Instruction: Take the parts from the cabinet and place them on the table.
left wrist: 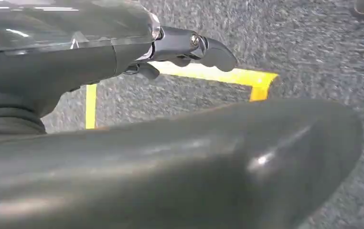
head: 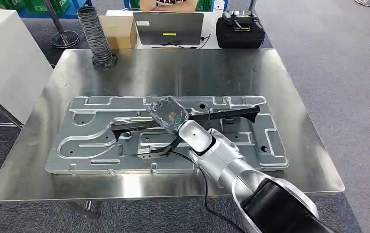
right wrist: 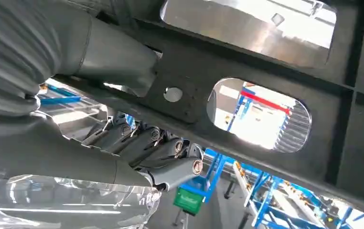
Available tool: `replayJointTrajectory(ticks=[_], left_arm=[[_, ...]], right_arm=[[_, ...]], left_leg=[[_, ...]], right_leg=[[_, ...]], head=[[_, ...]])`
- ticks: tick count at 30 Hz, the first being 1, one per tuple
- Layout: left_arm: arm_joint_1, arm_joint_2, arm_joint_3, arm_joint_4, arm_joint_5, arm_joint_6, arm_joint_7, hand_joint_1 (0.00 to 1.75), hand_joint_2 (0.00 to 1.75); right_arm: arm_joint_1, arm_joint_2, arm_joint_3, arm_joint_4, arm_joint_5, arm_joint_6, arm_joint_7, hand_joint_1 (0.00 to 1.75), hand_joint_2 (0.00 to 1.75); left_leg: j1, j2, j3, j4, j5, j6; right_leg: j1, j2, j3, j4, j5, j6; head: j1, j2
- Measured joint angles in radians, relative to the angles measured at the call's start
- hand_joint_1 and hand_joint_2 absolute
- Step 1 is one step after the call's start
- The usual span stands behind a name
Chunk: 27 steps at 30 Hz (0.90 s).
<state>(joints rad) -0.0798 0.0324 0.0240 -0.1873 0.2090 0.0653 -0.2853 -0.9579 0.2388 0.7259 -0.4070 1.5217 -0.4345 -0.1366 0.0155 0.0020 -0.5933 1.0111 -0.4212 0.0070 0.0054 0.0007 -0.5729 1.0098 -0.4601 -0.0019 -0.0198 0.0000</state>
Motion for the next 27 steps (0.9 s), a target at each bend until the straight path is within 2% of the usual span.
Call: replayJointTrajectory(ticks=[3, 4, 5, 6, 7, 9, 10, 11, 12, 14, 15, 16, 18, 20, 21, 22, 23, 24, 25, 26, 27], left_arm=[[0.001, 0.001, 0.0, 0.0, 0.0, -0.006, -0.007, 0.0, 1.75], [0.001, 0.002, 0.0, 0.0, 0.0, -0.006, -0.007, 0.0, 1.75], [0.001, 0.002, 0.0, 0.0, -0.001, -0.006, -0.007, 0.0, 1.75], [0.0, 0.002, 0.0, 0.0, -0.002, -0.006, -0.007, 0.0, 1.75], [0.001, 0.001, 0.0, 0.0, -0.007, -0.006, -0.007, 0.0, 0.0], [0.004, 0.003, 0.0, 0.0, -0.015, -0.002, -0.008, 0.0, 0.0], [0.007, 0.003, 0.0, 0.0, -0.015, -0.001, -0.008, 0.0, 0.0], [0.008, 0.003, 0.0, 0.0, -0.015, 0.0, -0.008, 0.0, 0.0], [0.008, 0.004, 0.0, 0.0, -0.015, 0.0, -0.007, 0.0, 0.0], [0.006, 0.007, 0.0, 0.0, -0.018, 0.001, -0.006, 0.0, 0.0], [0.004, 0.006, 0.0, 0.0, -0.019, 0.001, -0.004, 0.0, 0.0], [0.003, 0.006, 0.0, 0.0, -0.021, 0.002, -0.003, 0.0, 0.0], [0.003, 0.006, 0.0, 0.0, -0.022, 0.004, 0.0, 0.0, 0.0], [0.001, 0.005, 0.0, 0.0, -0.024, 0.005, 0.0, 0.0, 0.0], [0.0, 0.006, 0.0, 0.0, -0.025, 0.005, 0.0, 0.0, 0.0], [-0.001, 0.006, 0.0, 0.0, -0.025, 0.006, 0.0, 0.0, 0.0], [-0.001, 0.006, 0.0, 0.0, -0.025, 0.006, 0.0, 0.0, 0.0], [0.0, 0.006, 0.0, 0.0, -0.025, 0.006, 0.0, 0.0, 0.0], [0.002, 0.006, 0.0, 0.0, -0.025, 0.006, 0.0, 0.0, 0.0], [0.003, 0.006, 0.0, 0.0, -0.026, 0.006, 0.0, 0.0, 0.0], [0.003, 0.006, 0.0, 0.0, -0.026, 0.007, 0.001, 0.0, 0.0]], right_arm=[[-0.002, 0.001, 0.003, 0.006, -0.004, -0.002, 0.0, 0.0, 0.0], [-0.002, 0.002, 0.003, 0.006, -0.004, -0.003, 0.0, 0.0, 0.0], [-0.001, 0.004, 0.004, 0.007, -0.005, -0.003, 0.0, 0.0, 0.0], [-0.001, 0.004, 0.004, 0.009, -0.008, -0.003, 0.0, 0.0, 0.0], [-0.001, 0.004, 0.004, 0.01, -0.009, -0.003, 0.0, 0.0, 0.0], [0.001, 0.004, 0.004, 0.011, -0.015, -0.007, 0.001, 0.0, 0.0], [0.002, 0.004, 0.004, 0.012, -0.017, -0.011, 0.001, 0.0, 0.0], [0.002, 0.004, 0.004, 0.013, -0.02, -0.015, 0.001, 0.0, 0.0], [0.002, 0.004, 0.004, 0.014, -0.023, -0.016, 0.001, 0.0, 0.0], [0.0, 0.003, 0.003, 0.014, -0.034, -0.018, 0.001, 0.0, 0.0], [-0.001, 0.003, 0.002, 0.014, -0.039, -0.019, 0.001, 0.0, 0.0], [-0.003, 0.001, 0.001, 0.015, -0.043, -0.022, 0.0, 0.0, 0.0], [-0.001, -0.002, -0.001, 0.016, -0.051, -0.037, 0.0, 0.0, 0.0], [0.002, -0.004, -0.003, 0.017, -0.054, -0.048, 0.0, 0.0, 0.0], [0.002, -0.005, -0.004, 0.018, -0.054, -0.05, -0.003, 0.0, 0.0], [0.007, -0.006, -0.004, 0.02, -0.052, -0.049, -0.005, 0.0, 0.0], [0.018, -0.007, -0.004, 0.022, -0.053, -0.049, -0.006, 0.0, 0.0], [0.028, -0.008, -0.005, 0.024, -0.056, -0.048, -0.008, 0.0, 0.0], [0.038, -0.009, -0.005, 0.026, -0.059, -0.045, -0.012, 0.0, 0.0], [0.045, -0.011, -0.006, 0.029, -0.062, -0.043, -0.015, 0.0, 0.0], [0.048, -0.012, -0.006, 0.032, -0.068, -0.042, -0.018, 0.0, 0.0]], left_leg=[[0.005, -0.004, 0.004, -0.012, 0.006, -0.02], [-0.001, -0.004, 0.008, -0.018, 0.009, -0.027], [0.003, -0.005, 0.005, -0.005, 0.003, -0.027], [0.0, -0.005, -0.012, 0.032, -0.031, -0.028], [0.001, -0.004, -0.043, 0.1, -0.073, -0.031], [0.004, -0.004, -0.118, 0.264, -0.143, -0.038], [0.005, -0.004, -0.135, 0.301, -0.146, -0.04], [0.006, -0.004, -0.126, 0.282, -0.126, -0.041], [0.008, -0.003, -0.09, 0.215, -0.087, -0.043], [0.014, -0.001, 0.018, 0.015, -0.009, -0.047], [0.01, 0.0, 0.028, -0.007, -0.023, -0.04], [0.009, -0.004, 0.027, -0.012, -0.017, -0.028], [0.003, -0.001, 0.025, -0.01, -0.014, -0.016], [0.008, 0.002, 0.028, -0.016, -0.005, 0.0], [0.009, 0.002, 0.026, -0.016, -0.004, 0.005], [0.009, 0.002, 0.021, -0.016, -0.002, 0.008], [0.008, 0.002, 0.016, -0.016, -0.001, 0.01], [0.007, 0.001, 0.01, -0.015, 0.0, 0.011], [0.006, 0.0, 0.007, -0.014, 0.0, 0.011], [0.006, -0.001, 0.007, -0.014, 0.0, 0.011], [0.004, -0.003, 0.008, -0.014, 0.0, 0.011]], right_leg=[[0.006, 0.0, 0.0, -0.009, 0.006, -0.015], [0.001, 0.0, 0.005, -0.024, 0.017, -0.024], [-0.007, -0.003, 0.018, -0.04, 0.033, -0.02], [-0.01, -0.003, 0.021, -0.046, 0.037, -0.027], [-0.01, -0.006, 0.019, -0.046, 0.039, -0.027], [-0.009, -0.006, 0.015, -0.045, 0.038, -0.027], [-0.009, -0.006, 0.015, -0.044, 0.038, -0.027], [-0.01, -0.005, 0.016, -0.044, 0.038, -0.026], [-0.012, -0.002, 0.016, -0.042, 0.037, -0.022], [-0.015, 0.005, 0.015, -0.029, 0.03, -0.012], [-0.008, 0.01, 0.013, -0.02, 0.025, -0.004], [-0.007, 0.016, 0.012, -0.017, 0.021, 0.002], [-0.011, 0.019, 0.01, -0.022, 0.028, 0.013], [-0.013, 0.017, 0.008, -0.016, 0.023, 0.023], [-0.014, 0.011, -0.006, 0.018, -0.003, 0.028], [-0.016, 0.008, -0.038, 0.082, -0.043, 0.032], [-0.017, 0.006, -0.084, 0.173, -0.088, 0.037], [-0.018, 0.006, -0.127, 0.255, -0.12, 0.039], [-0.018, 0.005, -0.158, 0.311, -0.132, 0.039], [-0.018, 0.005, -0.162, 0.311, -0.116, 0.037], [-0.017, 0.005, -0.14, 0.261, -0.078, 0.032]], head=[[0.001, 0.0], [0.001, 0.0], [0.001, 0.0], [0.0, 0.0], [0.0, 0.0], [0.0, 0.0], [0.0, 0.0], [0.0, 0.0], [0.0, 0.0], [0.0, 0.0], [0.0, 0.0], [0.001, 0.0], [0.0, 0.0], [0.0, 0.0], [0.001, 0.0], [0.0, 0.0], [0.001, 0.0], [0.001, 0.0], [0.0, 0.0], [0.0, 0.0], [0.001, 0.0]])
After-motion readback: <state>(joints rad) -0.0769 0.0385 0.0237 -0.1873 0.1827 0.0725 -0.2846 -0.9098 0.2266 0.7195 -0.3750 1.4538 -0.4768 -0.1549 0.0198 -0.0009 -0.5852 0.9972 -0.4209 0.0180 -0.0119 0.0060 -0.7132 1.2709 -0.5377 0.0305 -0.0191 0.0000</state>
